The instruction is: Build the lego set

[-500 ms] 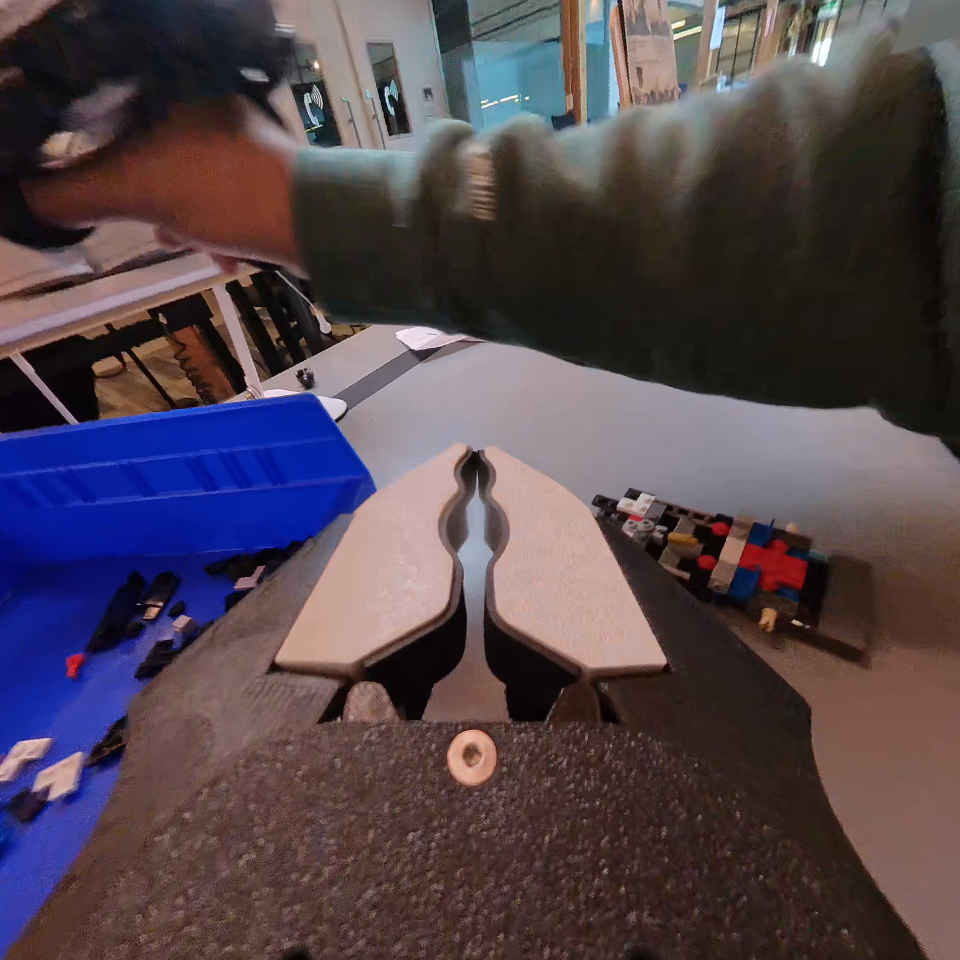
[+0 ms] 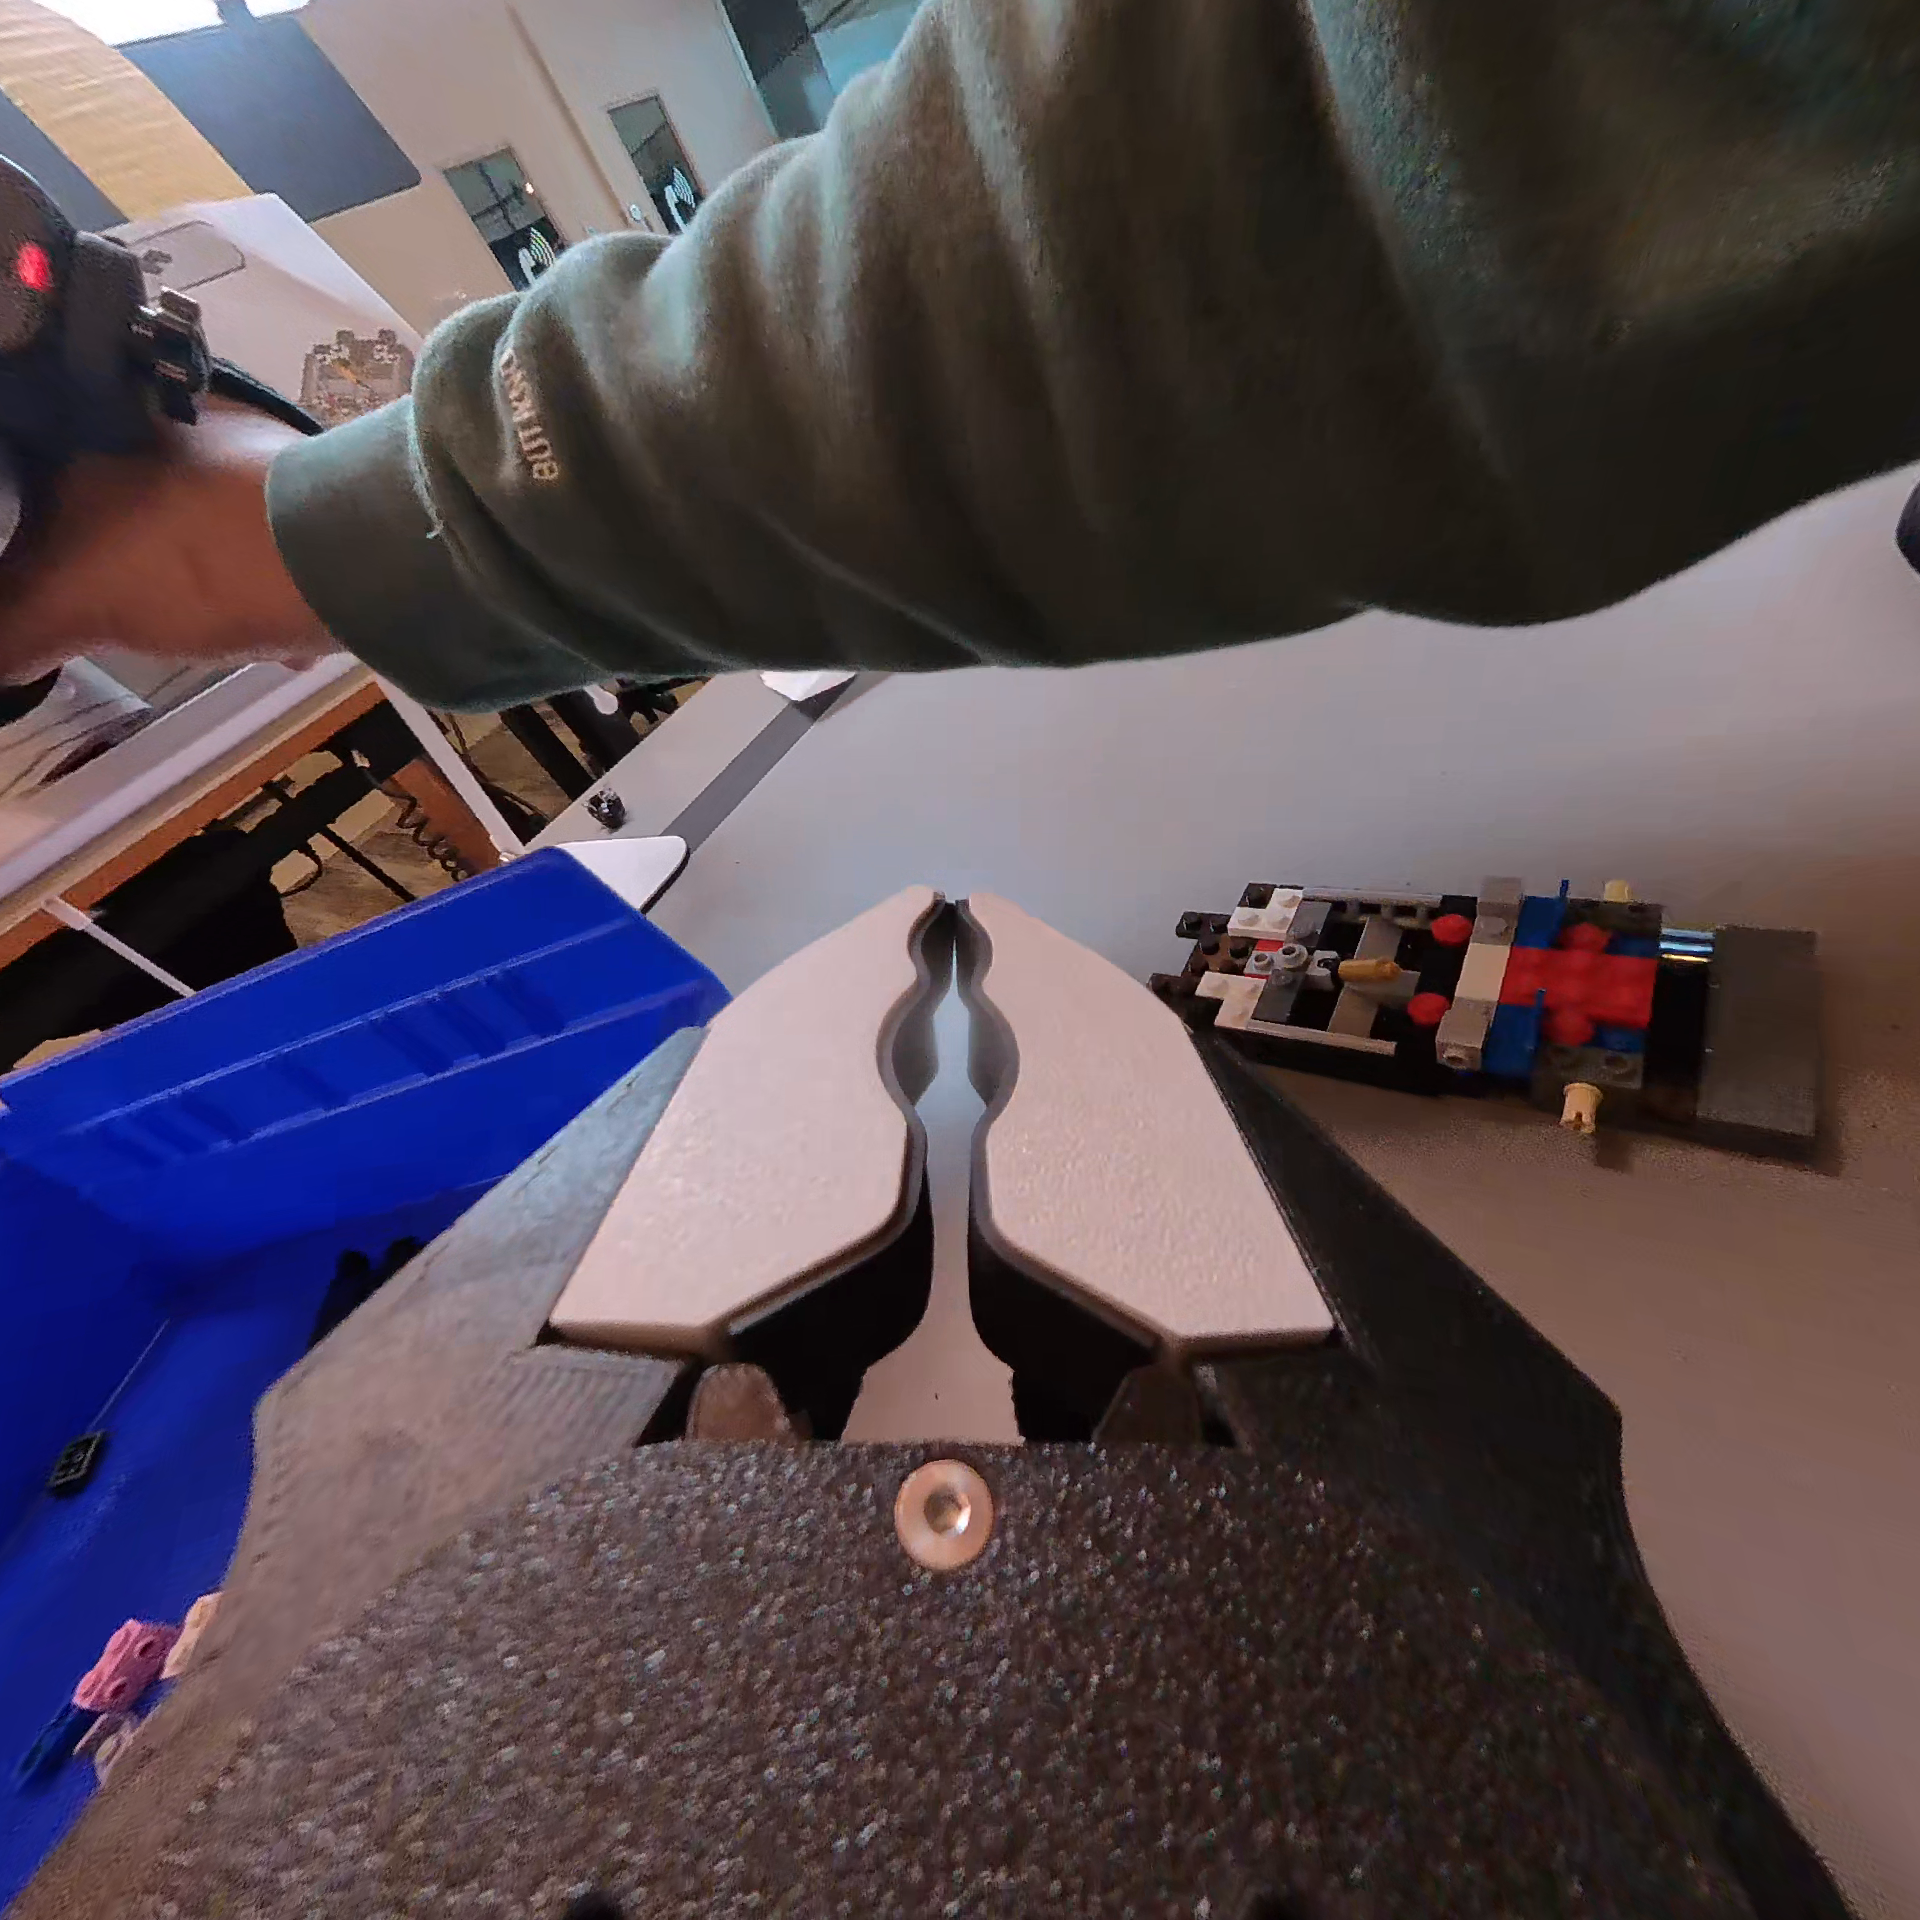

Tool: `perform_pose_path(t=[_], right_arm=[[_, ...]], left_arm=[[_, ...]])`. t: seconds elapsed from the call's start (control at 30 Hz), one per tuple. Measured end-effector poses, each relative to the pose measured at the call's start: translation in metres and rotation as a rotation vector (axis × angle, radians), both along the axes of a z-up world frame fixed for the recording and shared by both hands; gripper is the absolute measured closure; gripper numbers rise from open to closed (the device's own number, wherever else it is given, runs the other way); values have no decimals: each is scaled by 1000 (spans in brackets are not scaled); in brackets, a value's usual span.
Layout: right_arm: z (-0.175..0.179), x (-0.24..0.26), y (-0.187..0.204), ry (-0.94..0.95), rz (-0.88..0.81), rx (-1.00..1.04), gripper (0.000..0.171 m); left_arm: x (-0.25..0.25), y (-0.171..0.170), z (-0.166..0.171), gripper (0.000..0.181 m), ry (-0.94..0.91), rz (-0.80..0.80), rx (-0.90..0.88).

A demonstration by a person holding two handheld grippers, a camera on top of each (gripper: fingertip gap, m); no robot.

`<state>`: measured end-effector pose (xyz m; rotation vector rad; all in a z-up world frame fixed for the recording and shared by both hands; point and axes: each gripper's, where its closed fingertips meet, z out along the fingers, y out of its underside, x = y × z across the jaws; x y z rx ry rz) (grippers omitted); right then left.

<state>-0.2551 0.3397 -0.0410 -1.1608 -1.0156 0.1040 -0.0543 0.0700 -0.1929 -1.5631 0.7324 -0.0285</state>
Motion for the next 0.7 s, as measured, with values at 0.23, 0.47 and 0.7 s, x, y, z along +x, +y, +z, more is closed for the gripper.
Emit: perform_pose_path(t=[0.23,0.47,0.7], right_arm=[[-3,10,-4,10,58,-33,122],[-3,42,-3,71,119,-96,150],[-24,83,25,218,207,-381,160]], left_arm=[[-2,1,-9,181,18,9,-21],[-19,9,20,181,-139,88,-17],[-117,72,107,167,-192,350,-65]])
